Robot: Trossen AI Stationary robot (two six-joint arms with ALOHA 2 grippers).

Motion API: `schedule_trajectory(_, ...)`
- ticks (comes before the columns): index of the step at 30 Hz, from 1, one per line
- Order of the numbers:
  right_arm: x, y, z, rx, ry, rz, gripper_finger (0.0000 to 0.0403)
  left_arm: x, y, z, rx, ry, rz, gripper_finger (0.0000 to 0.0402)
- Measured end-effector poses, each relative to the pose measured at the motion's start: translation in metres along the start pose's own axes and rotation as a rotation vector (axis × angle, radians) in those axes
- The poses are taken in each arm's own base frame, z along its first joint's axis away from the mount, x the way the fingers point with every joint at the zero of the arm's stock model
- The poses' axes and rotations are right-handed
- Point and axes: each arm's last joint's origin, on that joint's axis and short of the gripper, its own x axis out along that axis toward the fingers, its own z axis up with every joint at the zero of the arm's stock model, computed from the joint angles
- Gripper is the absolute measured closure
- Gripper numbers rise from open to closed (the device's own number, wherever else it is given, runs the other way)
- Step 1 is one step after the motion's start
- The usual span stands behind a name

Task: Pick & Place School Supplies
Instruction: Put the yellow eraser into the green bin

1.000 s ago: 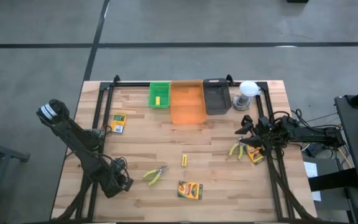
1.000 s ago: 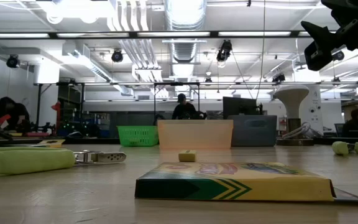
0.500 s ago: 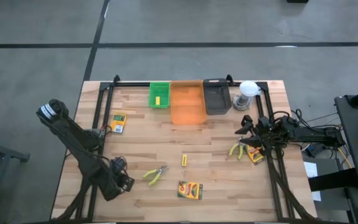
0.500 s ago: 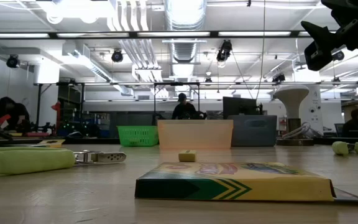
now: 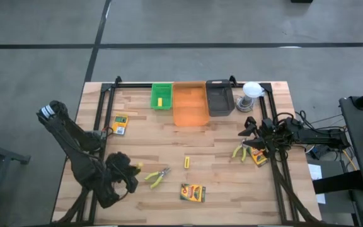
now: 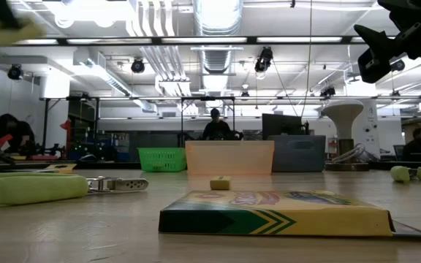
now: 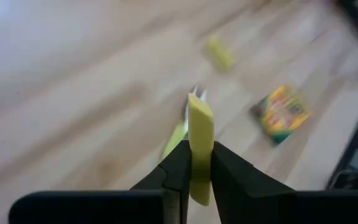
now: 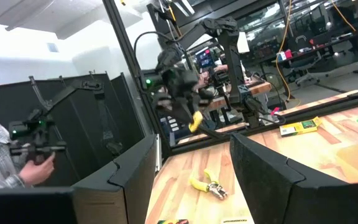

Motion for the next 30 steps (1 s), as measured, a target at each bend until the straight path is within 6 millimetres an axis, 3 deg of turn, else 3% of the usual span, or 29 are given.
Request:
schedule_trajectory(13, 0.000, 0.000, 0.000, 0.000, 0.000, 0.000, 0.0202, -0.020, -0.019, 0.027, 0.267, -0.532, -0.054, 0.0348)
schedule_trajectory(30, 0.000, 0.000, 0.000, 0.000, 0.000, 0.000, 0.0202, -0.016, -0.013, 0.082, 0.383, -0.658, 0.126, 0.0348)
